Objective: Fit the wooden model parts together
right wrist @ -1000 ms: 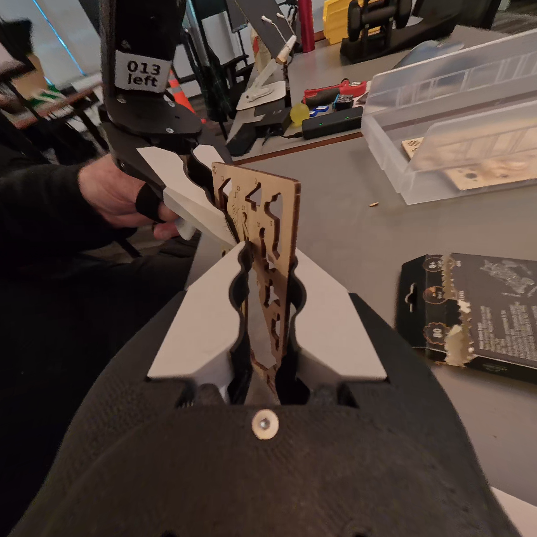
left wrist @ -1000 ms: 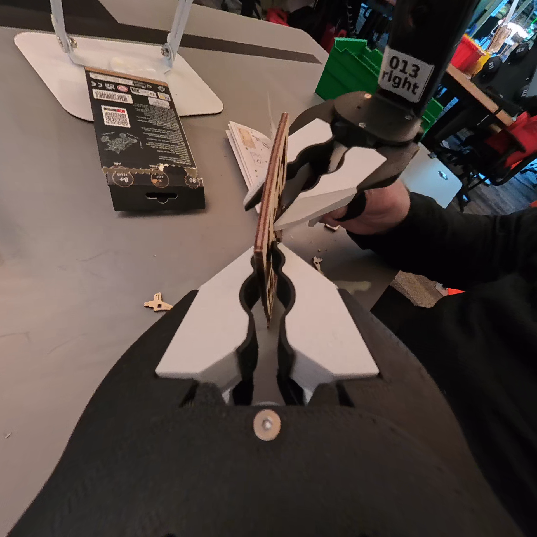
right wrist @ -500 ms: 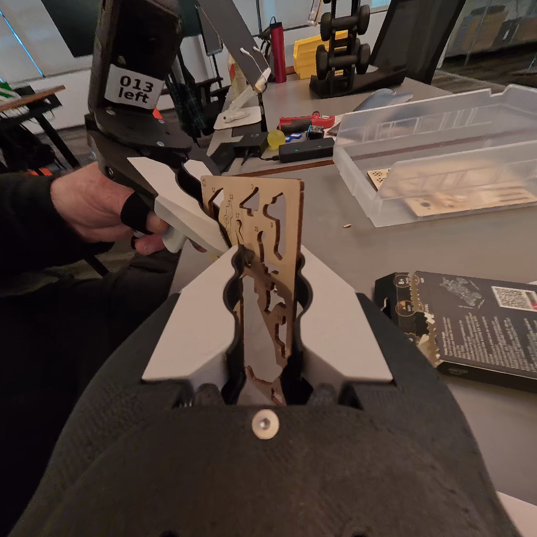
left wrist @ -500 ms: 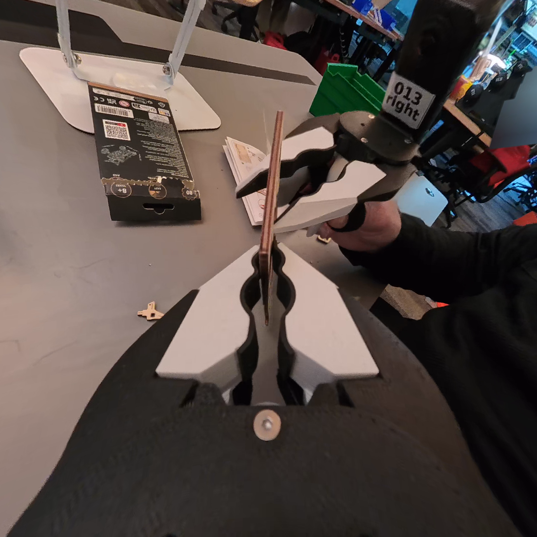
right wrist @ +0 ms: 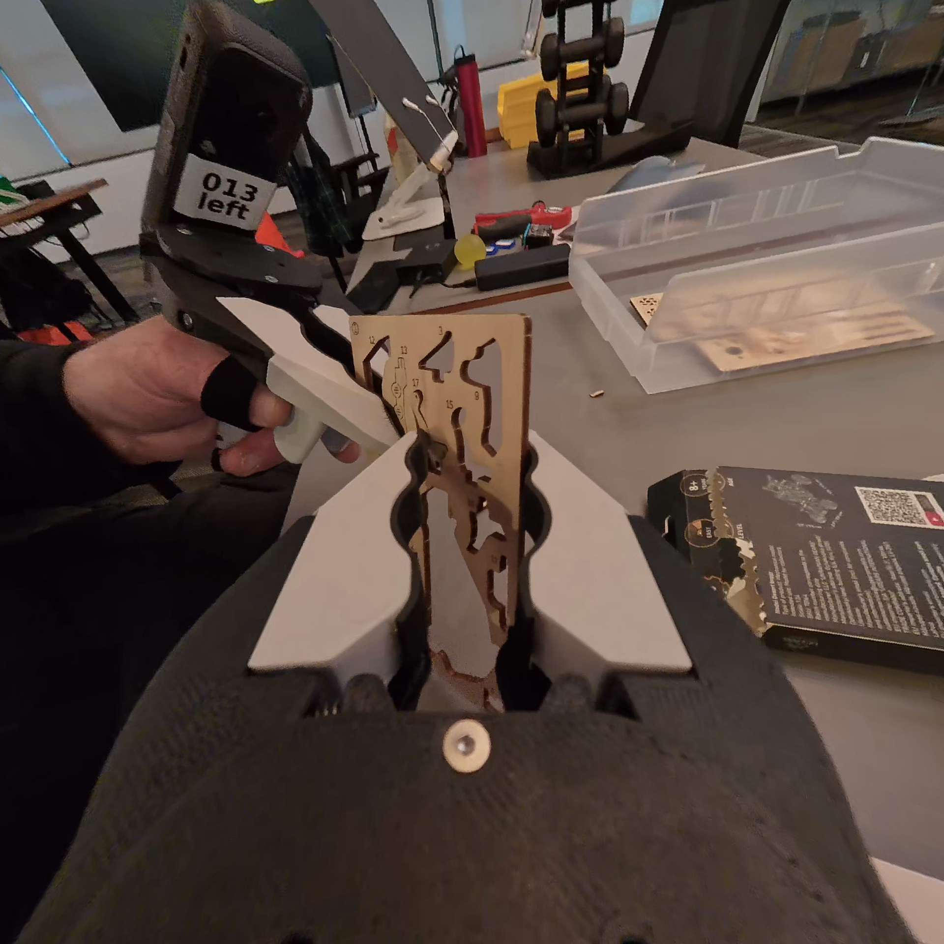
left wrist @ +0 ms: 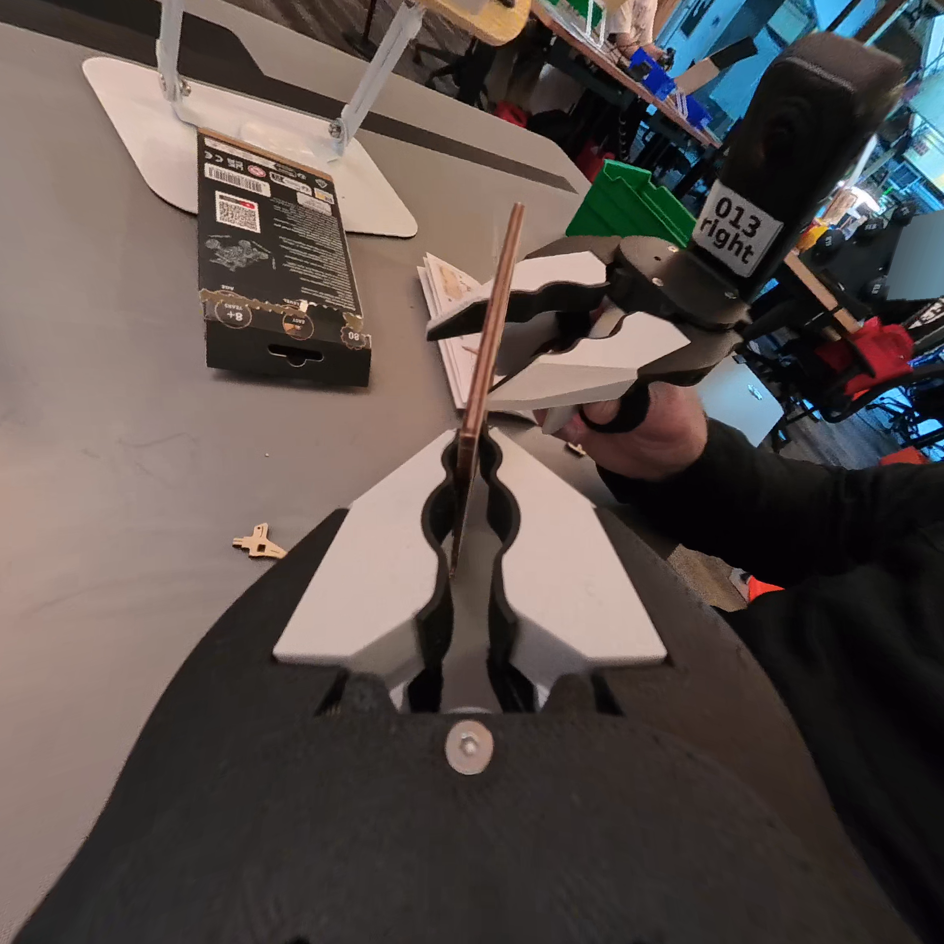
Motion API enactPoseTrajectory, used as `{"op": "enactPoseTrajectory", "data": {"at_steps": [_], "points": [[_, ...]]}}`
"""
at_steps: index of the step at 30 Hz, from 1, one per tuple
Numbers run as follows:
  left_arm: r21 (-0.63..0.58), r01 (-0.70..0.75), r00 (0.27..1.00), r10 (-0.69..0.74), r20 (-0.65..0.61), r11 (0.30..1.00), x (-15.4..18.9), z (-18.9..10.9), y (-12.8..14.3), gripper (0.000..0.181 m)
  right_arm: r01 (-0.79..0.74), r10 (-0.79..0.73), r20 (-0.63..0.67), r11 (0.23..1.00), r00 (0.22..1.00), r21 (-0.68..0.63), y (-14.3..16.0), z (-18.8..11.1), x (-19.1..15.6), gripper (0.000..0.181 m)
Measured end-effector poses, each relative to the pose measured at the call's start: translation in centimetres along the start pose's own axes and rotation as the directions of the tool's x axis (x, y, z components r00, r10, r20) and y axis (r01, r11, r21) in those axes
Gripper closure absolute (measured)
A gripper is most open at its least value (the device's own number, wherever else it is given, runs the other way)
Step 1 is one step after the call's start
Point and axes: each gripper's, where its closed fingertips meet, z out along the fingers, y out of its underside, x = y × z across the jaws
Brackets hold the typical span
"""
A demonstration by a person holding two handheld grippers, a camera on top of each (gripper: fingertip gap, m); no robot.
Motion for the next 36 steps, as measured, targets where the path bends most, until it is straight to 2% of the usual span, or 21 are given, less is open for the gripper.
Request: {"op": "enactPoseTrajectory", "data": {"at_steps": [3, 7, 12, 14, 16, 19, 21, 24, 26, 28, 32, 36], "points": [[0.018, 0.063, 0.997, -0.062, -0.041, 0.998, 0.1, 0.1, -0.1, 0.179, -0.023, 0.023, -0.008, 1.0, 1.0, 0.007, 0.0, 0.0, 0.2, 0.149], [0.045, 0.077, 0.997, -0.078, 0.005, 0.996, -0.3, 0.3, -0.1, 0.178, -0.109, 0.109, -0.012, 0.994, 0.994, -0.005, 0.3, 0.3, 0.6, 0.147], [0.084, 0.085, 0.991, -0.093, 0.092, 0.993, -1.3, 0.4, 0.0, 0.177, -0.032, 0.026, -0.095, 0.997, 0.995, -0.068, 0.7, 0.8, 1.2, 0.146], [0.077, 0.105, 0.991, -0.111, 0.077, 0.991, -1.5, 0.4, 0.1, 0.176, -0.026, 0.02, -0.089, 0.997, 0.996, -0.073, 0.8, 1.0, 1.3, 0.147], [0.07, 0.135, 0.991, -0.136, 0.007, 0.988, -1.1, 0.2, 0.0, 0.177, -0.035, 0.032, -0.047, 0.997, 0.998, -0.065, 0.7, 0.9, 1.0, 0.147], [0.131, 0.109, 0.994, -0.11, 0.0, 0.985, -1.2, -0.5, -1.0, 0.177, -0.13, 0.133, 0.063, 0.99, 0.989, -0.056, 0.9, 0.9, 0.6, 0.149], [0.124, 0.122, 0.992, -0.119, -0.033, 0.985, -1.0, -0.6, -1.1, 0.178, -0.153, 0.157, 0.093, 0.987, 0.983, -0.047, 0.9, 0.8, 0.4, 0.151], [0.128, 0.118, 0.993, -0.113, -0.044, 0.985, -0.4, -0.4, -1.3, 0.179, -0.149, 0.15, 0.085, 0.989, 0.985, -0.024, 0.4, 0.6, 0.5, 0.153], [0.109, 0.116, 0.993, -0.115, -0.015, 0.987, -0.6, 0.0, -1.0, 0.179, -0.112, 0.112, 0.04, 0.994, 0.993, -0.021, 0.3, 0.7, 0.8, 0.146], [0.102, 0.14, 0.99, -0.139, -0.01, 0.985, -1.0, 0.1, -0.7, 0.18, -0.092, 0.092, 0.005, 0.996, 0.996, 0.0, -0.2, 0.5, 1.1, 0.129], [0.096, 0.127, 0.992, -0.127, -0.003, 0.987, -0.8, 0.3, -0.4, 0.18, -0.103, 0.103, -0.015, 0.995, 0.995, 0.002, -0.1, 0.4, 1.9, 0.149], [0.098, 0.12, 0.992, -0.122, 0.015, 0.988, -0.9, 0.5, -0.3, 0.18, -0.12, 0.12, 0.028, 0.993, 0.992, -0.002, -0.2, 0.4, 1.5, 0.14]]}}
